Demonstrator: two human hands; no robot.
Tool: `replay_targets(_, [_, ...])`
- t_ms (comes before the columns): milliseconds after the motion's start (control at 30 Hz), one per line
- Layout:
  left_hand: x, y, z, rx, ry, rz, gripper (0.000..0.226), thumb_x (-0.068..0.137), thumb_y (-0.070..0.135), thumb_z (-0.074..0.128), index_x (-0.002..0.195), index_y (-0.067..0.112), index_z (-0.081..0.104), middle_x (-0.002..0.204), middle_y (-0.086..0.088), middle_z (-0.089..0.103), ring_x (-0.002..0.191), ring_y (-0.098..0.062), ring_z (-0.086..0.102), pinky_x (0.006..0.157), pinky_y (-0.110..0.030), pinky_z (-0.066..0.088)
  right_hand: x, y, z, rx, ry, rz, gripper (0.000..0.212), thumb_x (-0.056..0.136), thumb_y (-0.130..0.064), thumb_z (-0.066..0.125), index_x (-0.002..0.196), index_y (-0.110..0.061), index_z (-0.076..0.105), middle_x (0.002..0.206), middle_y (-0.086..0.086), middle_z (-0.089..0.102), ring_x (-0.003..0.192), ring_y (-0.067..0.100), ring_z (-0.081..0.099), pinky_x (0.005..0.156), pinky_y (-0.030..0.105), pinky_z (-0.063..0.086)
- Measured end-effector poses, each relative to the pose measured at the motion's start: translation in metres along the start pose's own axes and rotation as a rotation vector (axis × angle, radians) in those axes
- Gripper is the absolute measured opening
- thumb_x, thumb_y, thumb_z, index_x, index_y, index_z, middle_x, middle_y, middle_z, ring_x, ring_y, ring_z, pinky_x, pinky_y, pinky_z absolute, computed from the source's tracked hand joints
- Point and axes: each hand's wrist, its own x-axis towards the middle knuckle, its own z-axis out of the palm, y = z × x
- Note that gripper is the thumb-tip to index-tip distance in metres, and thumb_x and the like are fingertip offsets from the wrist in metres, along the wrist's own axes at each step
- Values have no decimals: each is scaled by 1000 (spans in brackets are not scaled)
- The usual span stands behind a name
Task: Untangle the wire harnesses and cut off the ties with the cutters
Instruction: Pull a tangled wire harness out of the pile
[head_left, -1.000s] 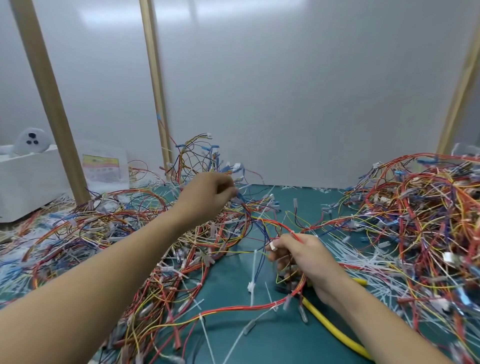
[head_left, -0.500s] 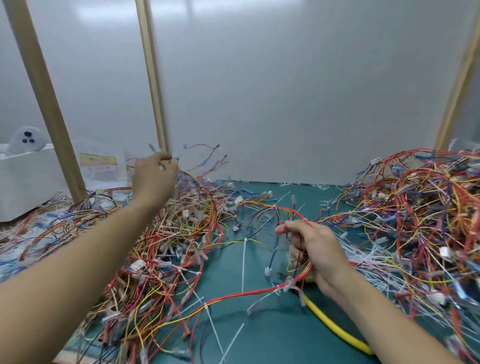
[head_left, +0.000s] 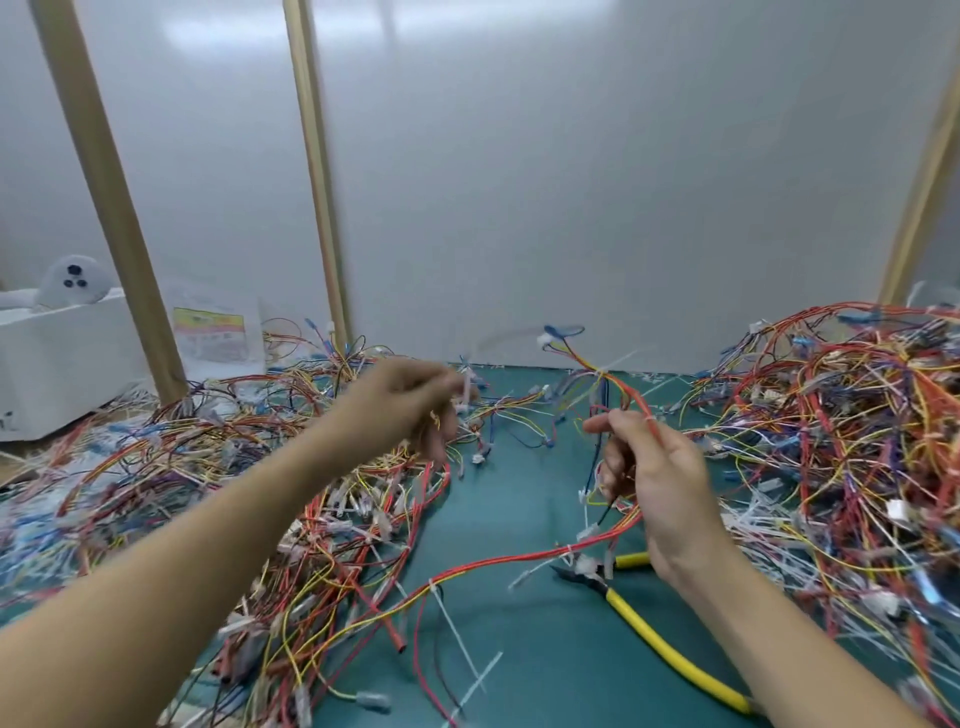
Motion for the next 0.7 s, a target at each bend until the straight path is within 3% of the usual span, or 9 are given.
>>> replay_targets(100, [17, 28, -16, -190, 86, 3, 26, 104, 22, 47, 105, 8, 70, 73, -14, 67, 43, -20, 57, 45, -26, 48, -2, 3, 2, -63, -40, 31, 37, 103, -26, 51, 77, -21, 77, 56, -2, 45, 48, 13, 44, 48, 28, 42])
replay_targets(200, [22, 41, -10, -168, -42, -81, 29, 105, 22, 45, 109, 3, 66, 73, -12, 69, 43, -20, 59, 44, -25, 51, -4, 1, 2, -75, -70, 51, 38, 103, -29, 50, 79, -20, 77, 57, -2, 47, 49, 14, 46, 47, 26, 44])
replay_targets(267, [20, 38, 4, -58, -137, -180, 26, 106, 20, 45, 109, 4, 66, 83, -13, 72, 57, -25, 67, 55, -32, 59, -5, 0, 3, -73, -81, 59, 38, 104, -29, 49, 79, -20, 78, 57, -2, 48, 49, 14, 47, 46, 24, 44])
replay_targets(333, [16, 27, 13, 377, -228, -190, 22, 103, 14, 47, 118, 8, 63, 110, -14, 70, 92, -28, 69, 82, -39, 59, -6, -1, 3, -79, -87, 48, 38, 104, -28, 49, 80, -19, 77, 58, -2, 49, 50, 14, 47, 47, 24, 44])
replay_targets(400, [12, 12, 18, 1051, -310, -179, 44, 96, 8, 48, 139, 10, 46, 135, -13, 53, 120, -30, 55, 100, -42, 48, -7, -1, 2, -112, -91, 14, 37, 104, -27, 49, 81, -20, 77, 59, -2, 50, 52, 14, 47, 48, 23, 44])
replay_targets(433, [7, 9, 22, 1250, -271, -167, 58, 92, 7, 49, 147, 10, 34, 144, -13, 43, 128, -31, 47, 105, -44, 43, -7, -1, 2, -141, -97, -9, 35, 104, -27, 50, 82, -20, 77, 60, -3, 50, 54, 13, 47, 50, 24, 44])
replay_targets(467, [1, 8, 26, 1304, -198, -109, 66, 89, 8, 50, 151, 12, 27, 149, -12, 37, 132, -31, 42, 109, -44, 40, -7, -1, 2, -173, -108, -34, 34, 104, -28, 50, 83, -20, 76, 61, -2, 50, 56, 13, 47, 52, 26, 44])
replay_targets(600, [-21, 17, 55, 729, -34, 188, 54, 89, 19, 53, 142, 22, 40, 140, 1, 43, 128, -16, 41, 109, -31, 34, -9, 1, 2, -237, -120, -113, 30, 103, -32, 51, 88, -22, 76, 61, -5, 50, 58, 11, 48, 56, 25, 44])
replay_targets(700, [-42, 12, 78, 639, -133, 86, 56, 90, 46, 60, 139, 28, 42, 137, 9, 49, 128, -9, 45, 108, -29, 35, -9, -4, 3, -200, -76, -128, 30, 102, -34, 50, 87, -25, 75, 62, -5, 49, 58, 12, 48, 57, 29, 44])
